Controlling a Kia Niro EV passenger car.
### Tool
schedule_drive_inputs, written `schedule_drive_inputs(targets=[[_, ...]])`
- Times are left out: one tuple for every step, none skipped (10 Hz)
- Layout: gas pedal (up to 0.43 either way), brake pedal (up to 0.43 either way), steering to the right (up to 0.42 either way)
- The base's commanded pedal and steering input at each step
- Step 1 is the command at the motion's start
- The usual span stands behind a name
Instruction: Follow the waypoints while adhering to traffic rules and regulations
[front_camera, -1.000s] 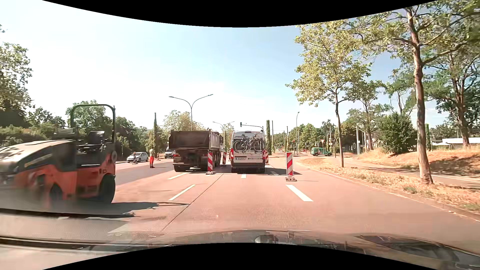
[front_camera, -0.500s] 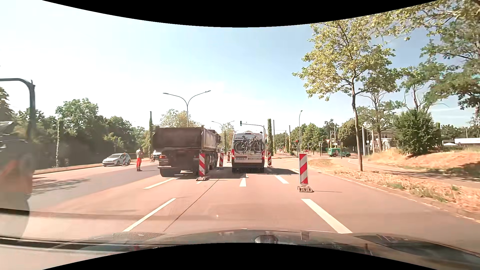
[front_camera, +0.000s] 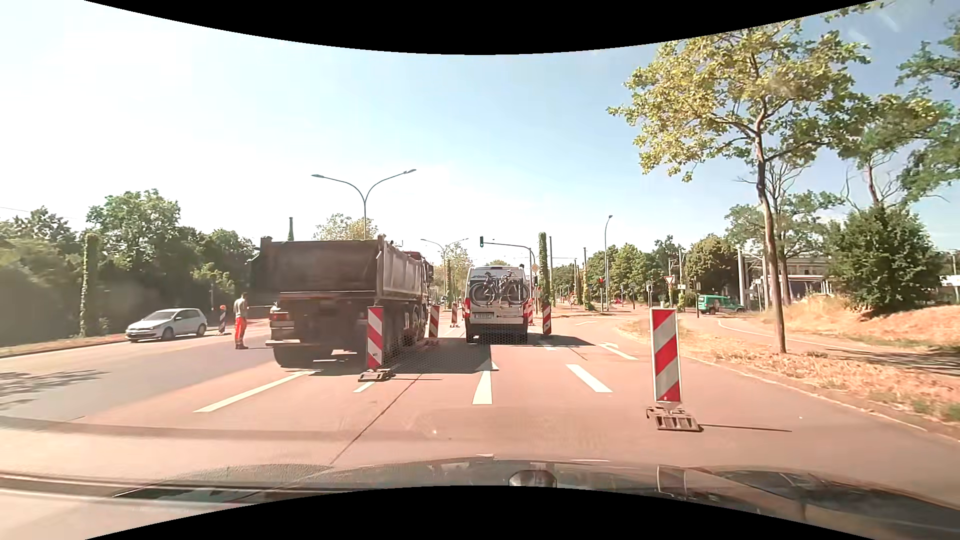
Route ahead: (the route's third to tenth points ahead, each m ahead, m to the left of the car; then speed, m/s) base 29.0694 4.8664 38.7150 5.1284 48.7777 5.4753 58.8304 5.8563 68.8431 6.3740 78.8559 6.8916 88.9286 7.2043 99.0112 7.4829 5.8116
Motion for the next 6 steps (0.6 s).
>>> schedule_drive_inputs(targets=[[0.189,0.0,-0.004],[0.189,0.0,-0.004],[0.189,0.0,-0.004],[0.189,0.0,-0.004],[0.189,0.0,-0.004],[0.189,0.0,-0.004]])
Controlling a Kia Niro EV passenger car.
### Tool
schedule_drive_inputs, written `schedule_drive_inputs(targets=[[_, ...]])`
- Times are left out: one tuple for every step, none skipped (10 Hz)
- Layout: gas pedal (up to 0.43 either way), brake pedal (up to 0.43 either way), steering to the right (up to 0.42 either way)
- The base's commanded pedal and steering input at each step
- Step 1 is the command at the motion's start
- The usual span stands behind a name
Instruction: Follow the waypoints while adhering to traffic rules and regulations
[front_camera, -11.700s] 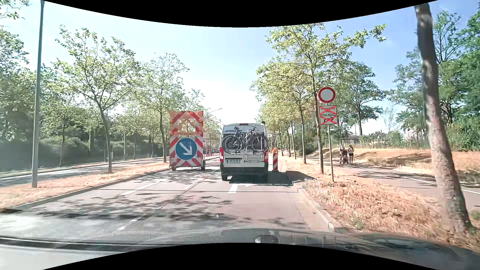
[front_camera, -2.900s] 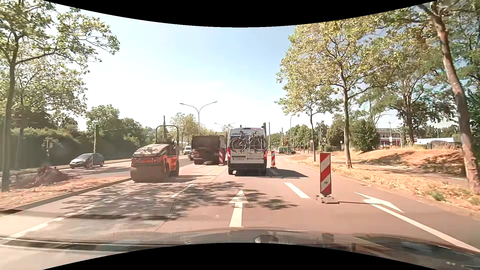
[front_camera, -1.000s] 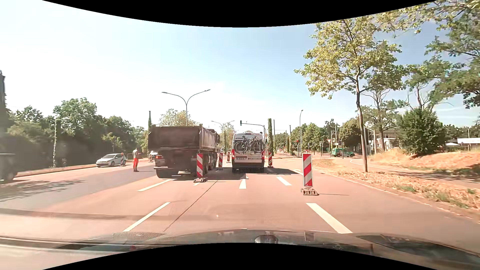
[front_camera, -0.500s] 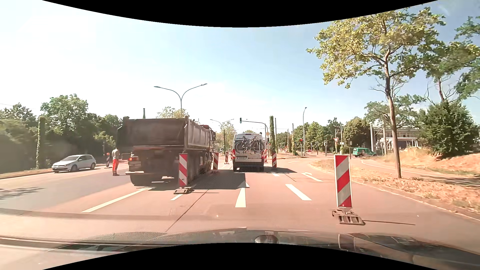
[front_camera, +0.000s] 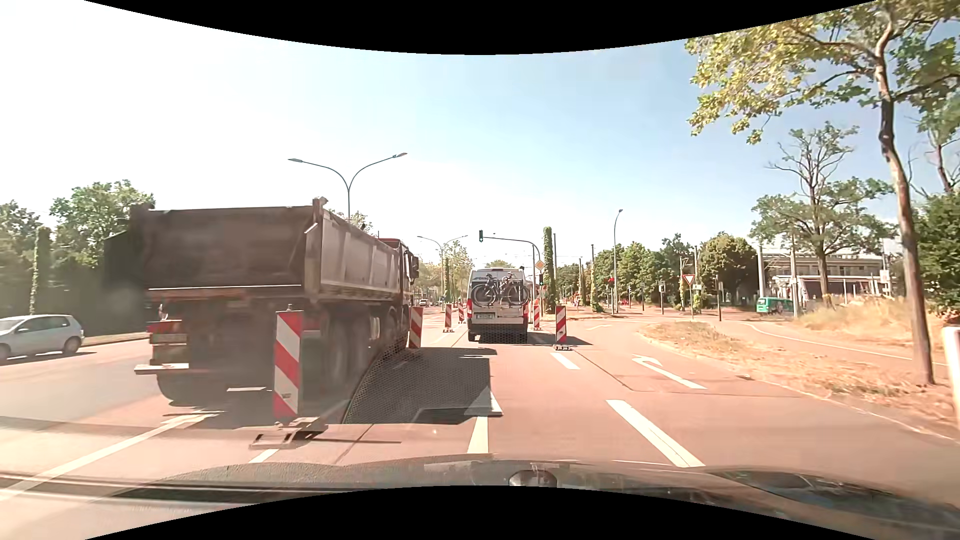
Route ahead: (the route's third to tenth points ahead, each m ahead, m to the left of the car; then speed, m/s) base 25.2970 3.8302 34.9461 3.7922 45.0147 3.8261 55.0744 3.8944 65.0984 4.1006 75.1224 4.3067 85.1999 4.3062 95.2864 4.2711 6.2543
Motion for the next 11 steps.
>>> schedule_drive_inputs(targets=[[0.189,0.0,-0.004],[0.189,0.0,-0.004],[0.189,0.0,-0.004],[0.189,0.0,-0.003],[0.189,0.0,-0.003],[0.177,0.0,-0.003],[0.177,0.0,-0.002],[0.177,0.0,-0.002],[0.177,0.0,-0.002],[0.177,0.0,-0.002],[0.169,0.0,-0.002]])
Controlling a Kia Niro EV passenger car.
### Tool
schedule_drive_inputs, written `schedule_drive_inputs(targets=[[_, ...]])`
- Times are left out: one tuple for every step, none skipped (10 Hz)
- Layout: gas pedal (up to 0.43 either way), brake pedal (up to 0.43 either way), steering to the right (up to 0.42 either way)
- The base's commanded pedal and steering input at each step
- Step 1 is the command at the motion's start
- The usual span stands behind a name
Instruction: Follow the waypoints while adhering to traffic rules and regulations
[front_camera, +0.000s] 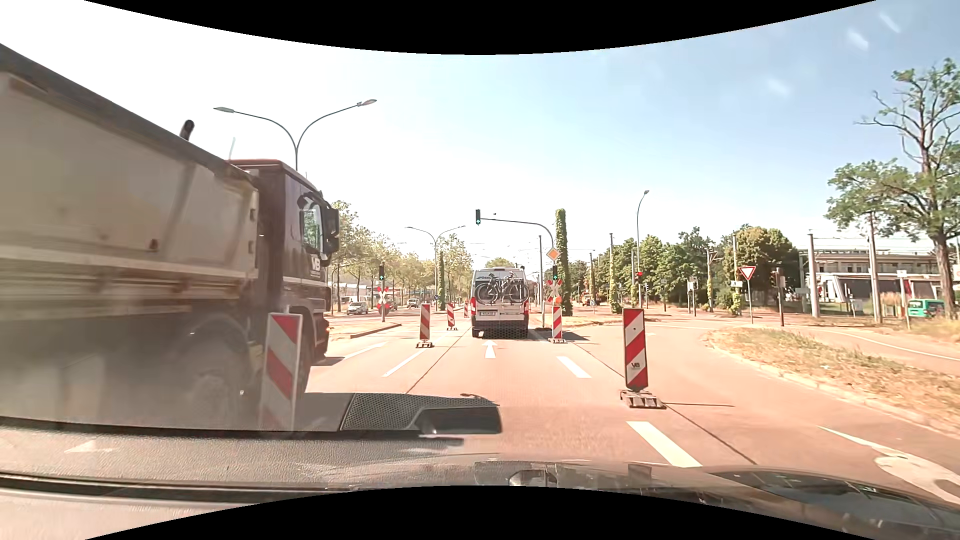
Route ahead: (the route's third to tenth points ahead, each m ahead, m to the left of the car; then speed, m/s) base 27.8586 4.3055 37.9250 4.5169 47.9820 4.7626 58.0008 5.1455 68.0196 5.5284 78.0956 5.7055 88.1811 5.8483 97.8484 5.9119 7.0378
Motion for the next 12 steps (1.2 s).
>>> schedule_drive_inputs(targets=[[0.169,0.0,-0.002],[0.169,0.0,-0.001],[0.169,0.0,-0.002],[0.157,0.0,-0.002],[0.15,0.0,-0.001],[0.15,0.0,-0.001],[0.15,0.0,-0.001],[0.15,0.0,-0.001],[0.15,0.0,-0.001],[0.15,0.0,-0.001],[0.15,0.0,-0.001],[0.15,0.0,-0.001]])
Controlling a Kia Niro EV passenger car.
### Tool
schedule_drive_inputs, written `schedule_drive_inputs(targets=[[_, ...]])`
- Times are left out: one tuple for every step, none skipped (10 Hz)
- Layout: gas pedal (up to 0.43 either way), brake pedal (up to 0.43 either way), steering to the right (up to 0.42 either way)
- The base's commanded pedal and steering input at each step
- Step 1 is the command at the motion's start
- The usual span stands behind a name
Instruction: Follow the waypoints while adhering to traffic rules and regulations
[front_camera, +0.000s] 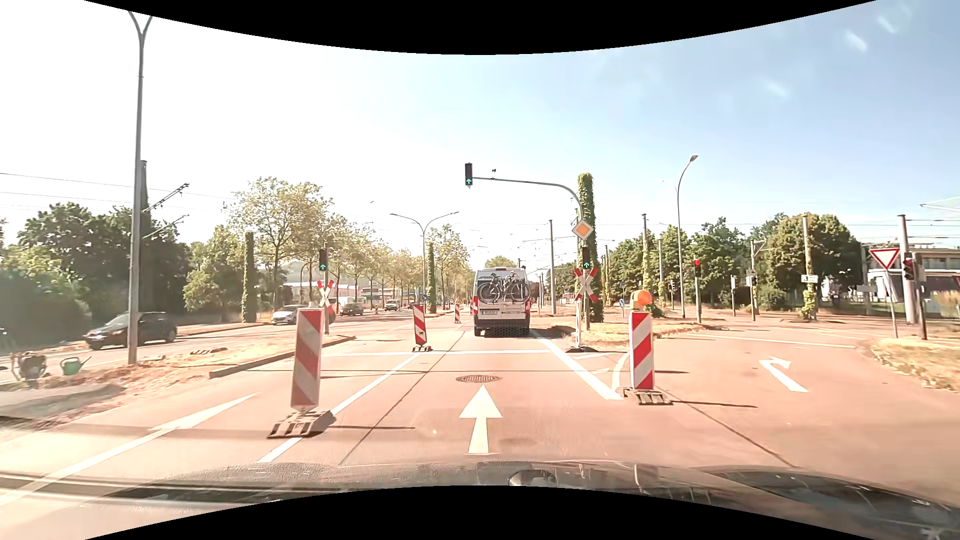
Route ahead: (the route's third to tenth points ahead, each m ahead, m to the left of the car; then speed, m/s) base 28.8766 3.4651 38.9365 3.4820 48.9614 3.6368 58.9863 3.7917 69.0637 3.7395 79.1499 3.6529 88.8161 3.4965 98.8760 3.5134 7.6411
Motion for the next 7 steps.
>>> schedule_drive_inputs(targets=[[0.15,0.0,-0.001],[0.15,0.0,-0.001],[0.15,0.0,-0.001],[0.15,0.0,-0.001],[0.13,0.0,-0.001],[0.098,0.0,-0.001],[0.067,0.0,-0.001]])
